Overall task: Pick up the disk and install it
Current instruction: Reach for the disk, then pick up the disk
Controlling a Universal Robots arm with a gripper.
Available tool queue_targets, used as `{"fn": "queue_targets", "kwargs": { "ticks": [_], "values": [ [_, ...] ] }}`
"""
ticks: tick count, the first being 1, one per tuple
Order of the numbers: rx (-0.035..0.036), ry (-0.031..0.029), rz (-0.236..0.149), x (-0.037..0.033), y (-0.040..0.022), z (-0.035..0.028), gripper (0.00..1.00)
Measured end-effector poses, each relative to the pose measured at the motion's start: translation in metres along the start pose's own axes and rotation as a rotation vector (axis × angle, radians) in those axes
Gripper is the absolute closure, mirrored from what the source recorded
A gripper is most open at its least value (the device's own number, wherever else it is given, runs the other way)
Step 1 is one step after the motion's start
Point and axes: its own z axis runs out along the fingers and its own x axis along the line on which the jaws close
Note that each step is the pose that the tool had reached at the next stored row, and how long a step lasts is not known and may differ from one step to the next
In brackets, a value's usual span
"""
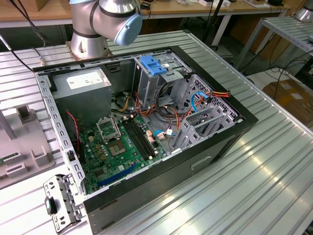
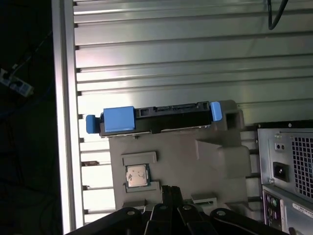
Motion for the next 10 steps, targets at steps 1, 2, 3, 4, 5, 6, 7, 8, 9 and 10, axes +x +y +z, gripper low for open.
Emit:
{"fn": "queue_targets", "kwargs": {
  "ticks": [1, 2, 3, 4, 5, 6, 7, 8, 9, 10],
  "values": [
    [0.0, 0.0, 0.0, 0.0001, 0.0011, 0.0002, 0.89],
    [-0.0001, -0.0001, 0.0, 0.0002, 0.0016, 0.0004, 0.89],
    [0.0, 0.0, 0.0, 0.0002, 0.0016, 0.0004, 0.89],
    [0.0, 0.0, 0.0, 0.0002, 0.0016, 0.0004, 0.89],
    [0.0, 0.0, 0.0, 0.0002, 0.0018, 0.0004, 0.89],
    [-0.0001, 0.0, 0.0, 0.0002, 0.0019, 0.0004, 0.89],
    [0.0, 0.0001, 0.0, 0.0002, 0.0019, 0.0004, 0.89],
    [0.0, 0.0, 0.0, 0.0002, 0.002, 0.0004, 0.89],
    [0.0, 0.0, 0.0, 0.0002, 0.002, 0.0004, 0.89],
    [0.0, 0.0, 0.0, 0.0002, 0.0021, 0.0005, 0.89]
  ]
}}
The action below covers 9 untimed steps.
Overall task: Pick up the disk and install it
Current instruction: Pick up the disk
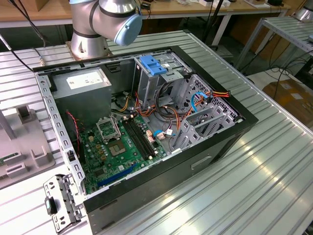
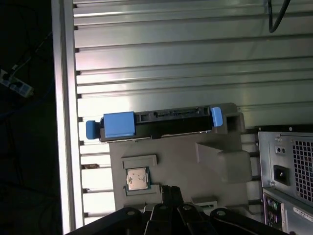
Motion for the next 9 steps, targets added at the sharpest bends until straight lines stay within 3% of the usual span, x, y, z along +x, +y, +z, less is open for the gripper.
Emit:
{"fn": "queue_targets", "kwargs": {
  "ticks": [7, 9],
  "values": [
    [0.0, 0.0001, 0.001, 0.0, 0.0002, 0.0, 0.89],
    [0.0004, -0.0007, 0.016, 0.0, 0.0002, 0.0001, 0.89]
  ]
}}
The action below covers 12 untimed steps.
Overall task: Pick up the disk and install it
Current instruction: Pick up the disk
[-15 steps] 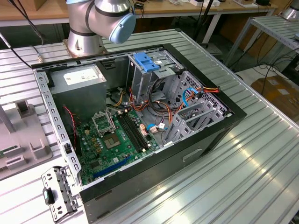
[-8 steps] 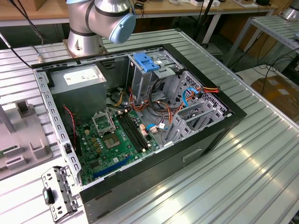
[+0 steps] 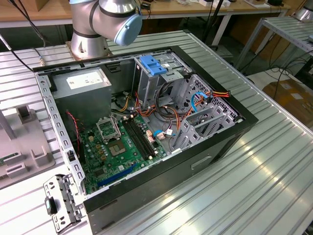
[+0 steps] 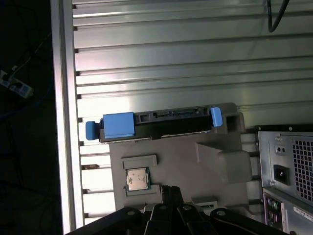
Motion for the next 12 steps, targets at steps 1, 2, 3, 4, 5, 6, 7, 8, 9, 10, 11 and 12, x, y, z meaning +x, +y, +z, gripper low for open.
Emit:
{"fn": "queue_targets", "kwargs": {
  "ticks": [1, 2, 3, 4, 5, 6, 7, 8, 9, 10, 11, 12],
  "values": [
    [0.0002, -0.0004, 0.009, 0.0, 0.0, 0.0, 0.89],
    [0.0005, -0.0009, 0.02, 0.0, 0.0, 0.0, 0.89],
    [0.0009, -0.0014, 0.032, 0.0, 0.0, 0.0, 0.89],
    [0.0015, -0.0022, 0.052, 0.0, 0.0, 0.0, 0.89],
    [0.0019, -0.0028, 0.064, 0.0, 0.0, 0.0001, 0.89],
    [0.0022, -0.0035, 0.079, 0.0, 0.0, 0.0002, 0.89],
    [0.0028, -0.0045, 0.101, 0.0, 0.0, 0.0002, 0.89],
    [0.0033, -0.0054, 0.122, 0.0, 0.0, 0.0003, 0.89],
    [0.0036, -0.0058, 0.133, 0.0, 0.0, 0.0003, 0.89],
    [0.0041, -0.0067, 0.152, 0.0, 0.0, 0.0004, 0.89],
    [0.0044, -0.0073, 0.165, 0.0, 0.0, 0.0004, 0.89],
    [0.0047, -0.0078, 0.178, 0.0001, 0.0, 0.0005, 0.89]
  ]
}}
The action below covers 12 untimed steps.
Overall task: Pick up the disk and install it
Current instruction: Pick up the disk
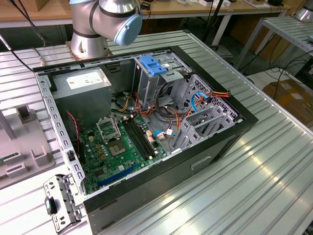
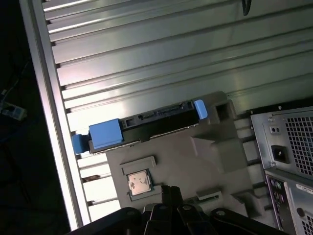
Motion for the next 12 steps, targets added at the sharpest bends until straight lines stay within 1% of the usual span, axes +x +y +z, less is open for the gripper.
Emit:
{"fn": "queue_targets", "kwargs": {
  "ticks": [2, 7, 8, 12],
  "values": [
    [0.0011, -0.0019, 0.042, 0.0, 0.0, 0.0002, 0.89],
    [0.0022, -0.0041, 0.09, 0.0, 0.0, 0.0005, 0.89],
    [0.0023, -0.0044, 0.097, 0.0, 0.0, 0.0005, 0.89],
    [0.0024, -0.0044, 0.098, 0.0, 0.0, 0.0005, 0.89]
  ]
}}
